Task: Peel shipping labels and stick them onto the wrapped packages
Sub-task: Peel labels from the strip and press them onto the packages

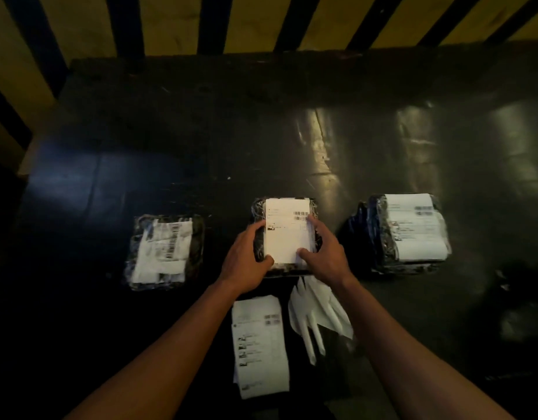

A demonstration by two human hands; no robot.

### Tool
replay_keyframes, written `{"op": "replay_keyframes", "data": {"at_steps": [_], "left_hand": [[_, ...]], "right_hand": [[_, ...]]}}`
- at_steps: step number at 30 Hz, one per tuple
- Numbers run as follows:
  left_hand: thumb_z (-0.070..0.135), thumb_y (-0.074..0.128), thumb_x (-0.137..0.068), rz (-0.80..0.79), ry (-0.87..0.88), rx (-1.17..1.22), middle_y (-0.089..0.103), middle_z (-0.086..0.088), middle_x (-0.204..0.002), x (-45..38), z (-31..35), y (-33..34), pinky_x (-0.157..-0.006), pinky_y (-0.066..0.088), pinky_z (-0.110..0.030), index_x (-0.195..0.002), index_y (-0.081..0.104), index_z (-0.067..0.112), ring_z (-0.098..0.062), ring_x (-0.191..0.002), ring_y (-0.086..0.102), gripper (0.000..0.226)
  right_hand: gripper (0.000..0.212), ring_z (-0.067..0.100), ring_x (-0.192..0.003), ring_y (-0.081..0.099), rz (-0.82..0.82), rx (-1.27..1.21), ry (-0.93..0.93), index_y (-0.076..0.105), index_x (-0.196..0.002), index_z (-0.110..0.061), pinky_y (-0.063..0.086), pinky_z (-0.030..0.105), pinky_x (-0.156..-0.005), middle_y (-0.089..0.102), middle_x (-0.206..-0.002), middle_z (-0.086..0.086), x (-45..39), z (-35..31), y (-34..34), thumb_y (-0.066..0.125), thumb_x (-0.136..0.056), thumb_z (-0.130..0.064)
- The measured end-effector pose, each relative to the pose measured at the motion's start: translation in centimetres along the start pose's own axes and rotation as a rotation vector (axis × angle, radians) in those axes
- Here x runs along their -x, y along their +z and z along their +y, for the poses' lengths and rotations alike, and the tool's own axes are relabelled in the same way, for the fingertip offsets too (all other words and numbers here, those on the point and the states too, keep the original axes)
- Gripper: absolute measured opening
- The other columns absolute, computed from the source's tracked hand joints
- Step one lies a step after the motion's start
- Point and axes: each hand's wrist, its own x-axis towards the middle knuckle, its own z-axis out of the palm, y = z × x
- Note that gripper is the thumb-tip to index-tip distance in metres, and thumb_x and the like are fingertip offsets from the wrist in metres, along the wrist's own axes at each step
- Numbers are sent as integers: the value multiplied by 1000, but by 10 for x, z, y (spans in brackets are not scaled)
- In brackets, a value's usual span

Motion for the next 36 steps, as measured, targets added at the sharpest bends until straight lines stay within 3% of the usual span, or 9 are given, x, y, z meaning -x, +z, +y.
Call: {"op": "replay_keyframes", "data": {"at_steps": [6, 11, 14, 17, 22, 25, 30, 34, 36], "left_hand": [[11, 77, -85, -100, -50, 53, 43, -7, -156, -35, 13, 60, -117, 39, -44, -154, 30, 35, -26, -142, 44, 86], [11, 75, -88, -149, -27, 47, 36, -5, -162, -45, 2, 81, -122, 33, -42, -158, 27, 31, -25, -148, 36, 87], [23, 76, -89, -124, -5, -21, 23, -5, -167, -41, -7, 78, -123, 30, -50, -158, 25, 39, -27, -153, 28, 87], [28, 74, -92, -61, -4, -38, 27, -3, -161, -23, -18, 63, -120, 35, -40, -157, 30, 39, -22, -146, 36, 80], [27, 72, -93, 85, -39, -9, 42, -1, -146, 31, -56, 38, -110, 47, -39, -150, 44, 37, -18, -132, 51, 64], [20, 73, -92, 112, -80, 8, 49, -2, -138, 74, -88, 34, -101, 52, -35, -146, 50, 32, -16, -121, 57, 60], [22, 75, -90, 92, -218, 15, 55, 2, -121, 137, -135, 48, -87, 59, -35, -141, 53, 36, -13, -101, 63, 57], [15, 75, -90, 61, -233, 74, 52, 5, -118, 155, -139, 66, -80, 60, -25, -143, 52, 40, -7, -96, 62, 63], [9, 75, -90, 65, -220, 105, 52, 5, -117, 154, -137, 71, -77, 62, -23, -141, 53, 40, -9, -95, 63, 64]], "right_hand": [[81, 29, -132, 54, -12, 64, 50, 39, -155, -25, 43, 27, -100, 50, -152, 8, -29, 43, -36, 70, -84, -2], [82, 28, -147, 37, -118, 40, 60, 31, -159, -17, 33, 30, -114, 36, -162, 8, -37, 71, -38, 67, -88, 4], [85, 27, -154, 22, -129, 136, -6, 26, -161, -23, 24, 37, -124, 17, -169, 8, -33, 79, -34, 71, -90, -7], [80, 28, -158, 9, -72, 328, -129, 30, -160, -25, 20, 38, -125, 2, -171, 11, -18, 79, -29, 69, -91, -16], [56, 25, -142, 39, 80, 329, -346, 54, -143, -21, 38, 38, -117, 44, -152, 9, 38, 75, -12, 69, -90, -20], [45, 18, -120, 56, -25, 252, -346, 61, -134, -22, 48, 36, -103, 59, -129, 1, 80, 81, 11, 62, -90, -29], [32, 2, -81, 60, -211, 252, -92, 64, -120, -29, 47, 13, -69, 64, -105, -12, 128, 94, 53, 74, -89, -33], [34, 7, -77, 65, -163, 112, 99, 62, -109, -27, 57, 25, -70, 66, -90, -9, 131, 97, 81, 83, -83, -30], [34, 8, -76, 65, -126, 84, 151, 61, -106, -27, 53, 23, -67, 67, -89, -6, 124, 95, 89, 85, -82, -28]]}}
